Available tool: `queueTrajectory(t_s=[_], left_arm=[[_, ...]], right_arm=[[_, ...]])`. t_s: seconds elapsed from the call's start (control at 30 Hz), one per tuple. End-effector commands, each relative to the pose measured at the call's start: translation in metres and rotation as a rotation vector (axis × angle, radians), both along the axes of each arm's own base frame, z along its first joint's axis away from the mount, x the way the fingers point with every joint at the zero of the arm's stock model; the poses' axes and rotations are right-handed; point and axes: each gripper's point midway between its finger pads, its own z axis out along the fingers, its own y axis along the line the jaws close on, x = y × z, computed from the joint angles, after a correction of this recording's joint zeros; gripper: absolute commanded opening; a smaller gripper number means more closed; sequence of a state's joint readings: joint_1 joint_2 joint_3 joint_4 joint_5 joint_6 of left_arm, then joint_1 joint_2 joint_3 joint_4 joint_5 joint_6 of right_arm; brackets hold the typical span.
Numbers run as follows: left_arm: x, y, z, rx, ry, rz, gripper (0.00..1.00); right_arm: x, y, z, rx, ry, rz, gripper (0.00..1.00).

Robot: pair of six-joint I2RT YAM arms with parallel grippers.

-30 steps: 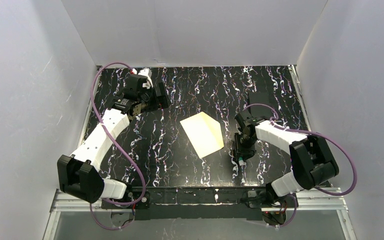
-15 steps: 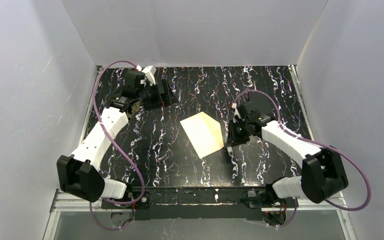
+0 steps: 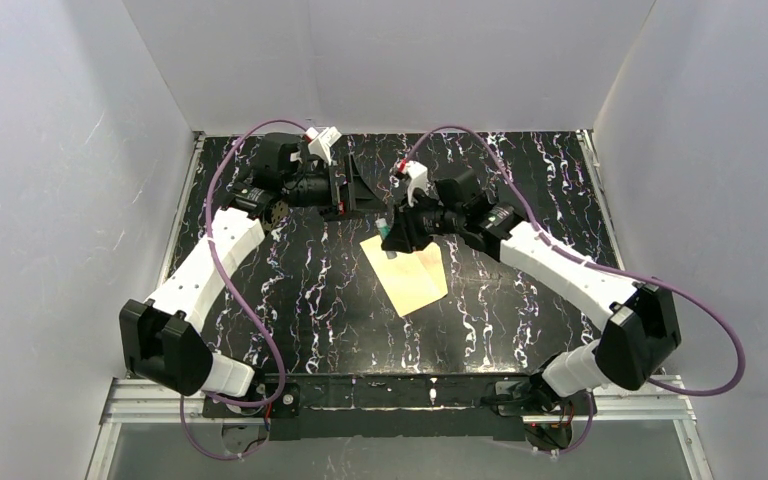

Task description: Place the letter into the envelope and seal it

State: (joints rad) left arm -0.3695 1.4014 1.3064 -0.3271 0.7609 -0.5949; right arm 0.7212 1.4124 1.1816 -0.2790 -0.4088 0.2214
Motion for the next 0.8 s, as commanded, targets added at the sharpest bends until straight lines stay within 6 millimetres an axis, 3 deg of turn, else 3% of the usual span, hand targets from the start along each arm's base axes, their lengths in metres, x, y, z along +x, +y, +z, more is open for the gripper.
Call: queueTrajectory(t_s=[0.0, 0.17, 0.3, 0.5, 0.6, 0.77], left_arm=[[-0.018, 0.000, 0.004, -0.024, 0.042, -0.041, 0.87], [-0.010, 0.016, -0.024, 0.115, 0.096, 0.081, 0.73], [-0.006, 0.013, -0.024, 0.090, 0.133, 0.104, 0.60], [-0.002, 0.006, -0.023, 0.044, 0.157, 0.100, 0.49], [-0.011, 0.001, -0.027, 0.032, 0.258, 0.058, 0.48], [-0.019, 0.006, -0.035, 0.082, 0.335, 0.043, 0.34]], right_arm=[[0.010, 0.018, 0.029, 0.045, -0.107, 0.062, 0.08], [0.013, 0.030, 0.048, 0.055, -0.127, 0.099, 0.06], [0.009, 0.035, 0.047, 0.048, -0.128, 0.126, 0.06], [0.004, 0.039, 0.043, 0.031, -0.138, 0.153, 0.06], [0.011, 0.041, 0.038, -0.009, -0.131, 0.138, 0.06], [0.028, 0.045, 0.035, -0.095, -0.148, 0.149, 0.05]])
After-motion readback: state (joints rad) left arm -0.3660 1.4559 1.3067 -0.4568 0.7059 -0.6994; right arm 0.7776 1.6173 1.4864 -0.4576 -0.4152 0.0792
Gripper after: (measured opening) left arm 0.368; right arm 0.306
